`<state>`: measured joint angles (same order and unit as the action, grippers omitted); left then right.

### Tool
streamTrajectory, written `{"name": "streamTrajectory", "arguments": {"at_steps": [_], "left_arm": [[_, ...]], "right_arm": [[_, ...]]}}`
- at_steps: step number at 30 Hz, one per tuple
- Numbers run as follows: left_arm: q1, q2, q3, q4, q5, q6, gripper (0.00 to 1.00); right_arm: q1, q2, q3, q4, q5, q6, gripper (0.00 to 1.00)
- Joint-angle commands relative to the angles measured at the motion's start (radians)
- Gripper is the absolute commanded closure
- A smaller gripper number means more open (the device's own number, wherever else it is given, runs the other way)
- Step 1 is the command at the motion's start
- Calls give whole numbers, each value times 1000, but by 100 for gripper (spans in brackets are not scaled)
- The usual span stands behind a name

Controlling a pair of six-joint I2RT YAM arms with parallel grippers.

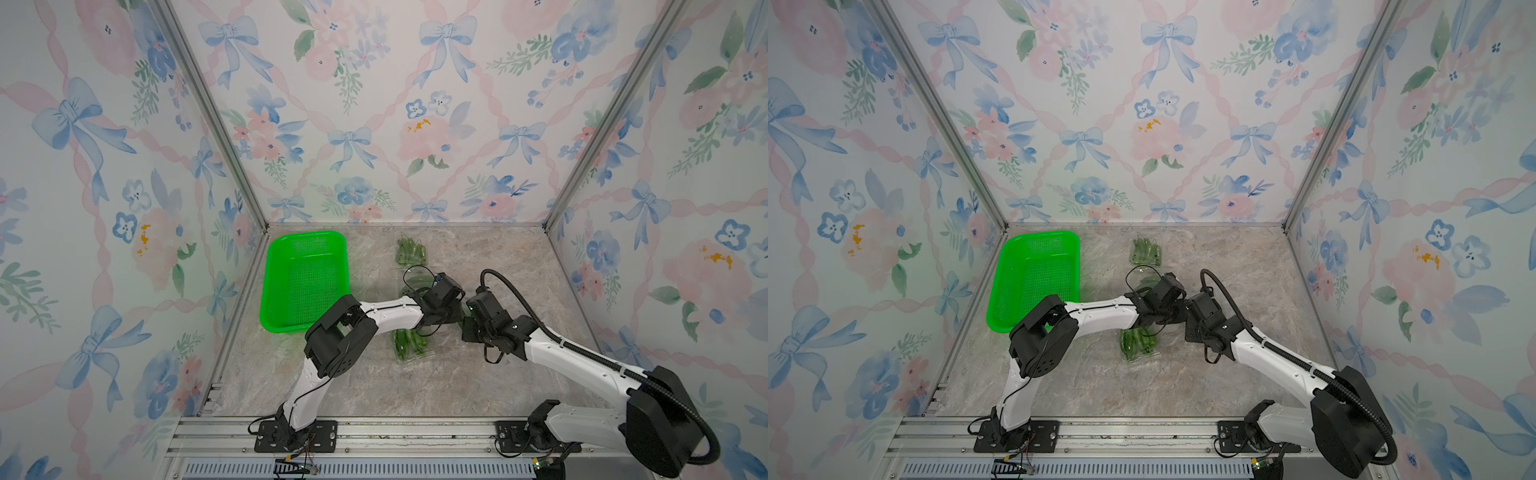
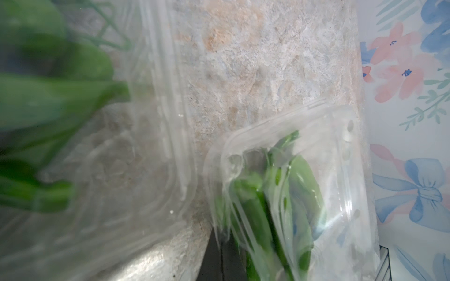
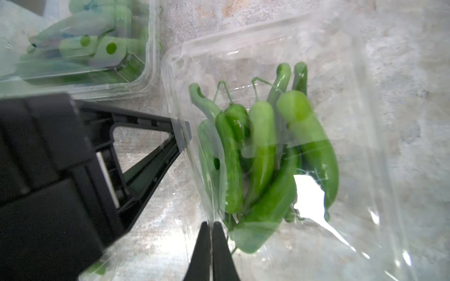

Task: Take small green peppers out of containers
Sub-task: Open the packing box at the center of the board.

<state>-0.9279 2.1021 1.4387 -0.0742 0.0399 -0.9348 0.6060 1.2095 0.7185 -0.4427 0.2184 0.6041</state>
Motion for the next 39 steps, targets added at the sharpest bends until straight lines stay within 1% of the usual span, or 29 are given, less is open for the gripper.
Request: {"name": "streamTrajectory", "arguments": {"at_steps": [1, 4, 15, 17, 19, 21, 22, 27, 28, 30, 32, 34, 37, 39], "left_arm": [[-8, -3, -32, -67, 22, 31, 100], [-9, 0, -31, -68, 22, 31, 100], [-7, -21, -40, -67, 8, 34, 99], [-4, -25, -42, -67, 6, 35, 99], [-3, -27, -45, -68, 4, 36, 99], [-3, -27, -46, -67, 2, 37, 98], [-2, -27, -46, -67, 0, 38, 97], [-5, -29, -54, -67, -3, 37, 95], [-5, -33, -56, -68, -10, 37, 94], [-5, -46, -64, -67, -21, 37, 89], [-3, -66, -77, -68, -36, 39, 83], [-2, -81, -82, -67, -48, 42, 82], [0, -85, -77, -68, -46, 48, 84], [-3, -81, -70, -68, -43, 48, 81]], "right_arm": [[-54, -83, 30, -93, -45, -25, 100], [-110, -135, 28, -107, -100, -33, 100], [-231, -193, 36, -142, -143, -67, 99], [-247, -204, 42, -152, -136, -67, 92], [-270, -214, 46, -158, -151, -69, 82], [-284, -215, 57, -166, -169, -73, 76], [-290, -217, 64, -173, -167, -70, 70], [-314, -211, 99, -216, -154, -78, 65], [-325, -211, 101, -218, -156, -85, 60], [-352, -218, 121, -244, -132, -108, 47], [-392, -231, 142, -269, -119, -128, 39], [-434, -247, 157, -276, -124, -146, 32], [-503, -244, 174, -283, -144, -165, 30], [-531, -223, 179, -285, -164, -161, 29]]}}
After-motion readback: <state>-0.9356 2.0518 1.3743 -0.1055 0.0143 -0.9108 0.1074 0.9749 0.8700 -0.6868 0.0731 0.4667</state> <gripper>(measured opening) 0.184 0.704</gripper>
